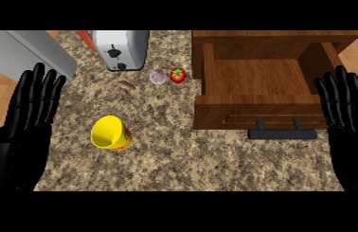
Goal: Pick up the cup, place it into the drawer and close the drawer
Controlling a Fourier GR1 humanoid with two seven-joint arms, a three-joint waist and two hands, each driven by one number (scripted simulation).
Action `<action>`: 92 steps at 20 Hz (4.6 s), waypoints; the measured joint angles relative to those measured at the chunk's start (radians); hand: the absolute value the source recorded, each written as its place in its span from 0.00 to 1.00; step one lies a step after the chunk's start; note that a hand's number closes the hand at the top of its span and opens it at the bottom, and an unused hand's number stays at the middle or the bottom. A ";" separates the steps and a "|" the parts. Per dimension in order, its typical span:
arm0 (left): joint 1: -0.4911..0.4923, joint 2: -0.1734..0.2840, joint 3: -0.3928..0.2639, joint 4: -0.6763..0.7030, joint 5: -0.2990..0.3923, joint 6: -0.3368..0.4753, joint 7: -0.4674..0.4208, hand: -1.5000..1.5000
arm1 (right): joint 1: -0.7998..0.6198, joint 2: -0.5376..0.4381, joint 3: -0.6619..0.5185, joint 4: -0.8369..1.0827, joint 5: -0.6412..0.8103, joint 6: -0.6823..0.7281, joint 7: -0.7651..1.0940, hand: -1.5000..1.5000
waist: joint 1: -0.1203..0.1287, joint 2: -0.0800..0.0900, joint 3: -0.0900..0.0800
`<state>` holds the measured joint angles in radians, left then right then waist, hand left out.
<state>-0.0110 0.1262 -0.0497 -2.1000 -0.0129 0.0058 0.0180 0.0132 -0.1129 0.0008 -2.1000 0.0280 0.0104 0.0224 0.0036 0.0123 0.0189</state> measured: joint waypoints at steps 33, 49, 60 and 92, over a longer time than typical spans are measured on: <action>-0.064 -0.125 -0.188 0.214 -0.090 0.570 -0.015 0.00 | -0.091 0.049 0.001 0.066 -0.126 0.065 0.075 0.00 | -0.004 -0.013 -0.019; 0.074 -0.124 -0.135 0.309 -0.003 0.566 -0.123 0.00 | -0.123 0.041 -0.024 0.058 -0.129 0.064 0.105 0.00 | -0.003 -0.013 -0.019; 0.134 -0.121 -0.057 0.515 0.133 0.487 -0.351 0.00 | -0.135 0.036 -0.025 0.016 -0.151 0.063 0.167 0.00 | -0.003 -0.013 -0.019; -0.032 -0.100 0.157 1.139 0.301 0.265 -0.770 0.00 | -0.106 0.035 -0.042 0.014 -0.174 0.107 0.149 0.00 | -0.005 -0.013 -0.019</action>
<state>-0.0428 0.0262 0.1072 -0.9614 0.2876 0.2710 -0.7523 -0.0929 -0.0784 -0.0407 -2.0865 -0.1458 0.1179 0.1712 -0.0011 -0.0002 -0.0003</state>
